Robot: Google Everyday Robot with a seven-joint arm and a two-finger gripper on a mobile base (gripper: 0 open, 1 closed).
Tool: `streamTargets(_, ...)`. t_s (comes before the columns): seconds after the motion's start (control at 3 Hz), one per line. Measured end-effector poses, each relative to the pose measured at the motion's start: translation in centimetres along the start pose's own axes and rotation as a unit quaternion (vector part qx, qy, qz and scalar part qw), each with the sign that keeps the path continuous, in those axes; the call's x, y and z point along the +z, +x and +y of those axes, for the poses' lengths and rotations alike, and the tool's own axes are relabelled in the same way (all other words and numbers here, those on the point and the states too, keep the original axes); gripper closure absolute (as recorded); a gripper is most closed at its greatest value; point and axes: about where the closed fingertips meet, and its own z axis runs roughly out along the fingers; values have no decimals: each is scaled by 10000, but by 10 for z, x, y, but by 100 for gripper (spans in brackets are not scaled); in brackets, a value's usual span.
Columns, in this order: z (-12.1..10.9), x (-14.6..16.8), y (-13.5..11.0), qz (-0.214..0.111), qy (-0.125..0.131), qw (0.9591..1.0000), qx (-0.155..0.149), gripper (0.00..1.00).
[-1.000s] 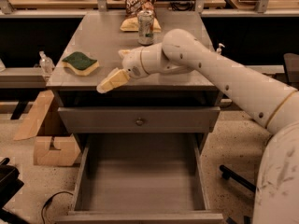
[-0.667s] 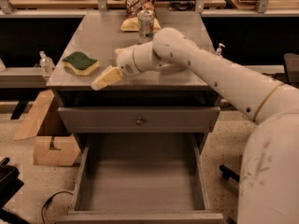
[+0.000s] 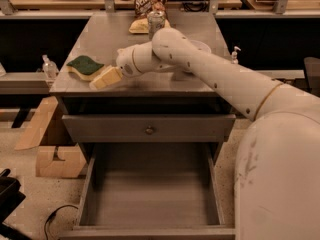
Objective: Place sponge into middle drawer
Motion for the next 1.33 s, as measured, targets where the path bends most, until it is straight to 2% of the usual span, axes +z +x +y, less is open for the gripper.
streamTargets(1.0,-2,32,-9,-190,-67,9996,172,0)
streamTargets(1.33,3,39,-7,-275,-139,9992,266,18)
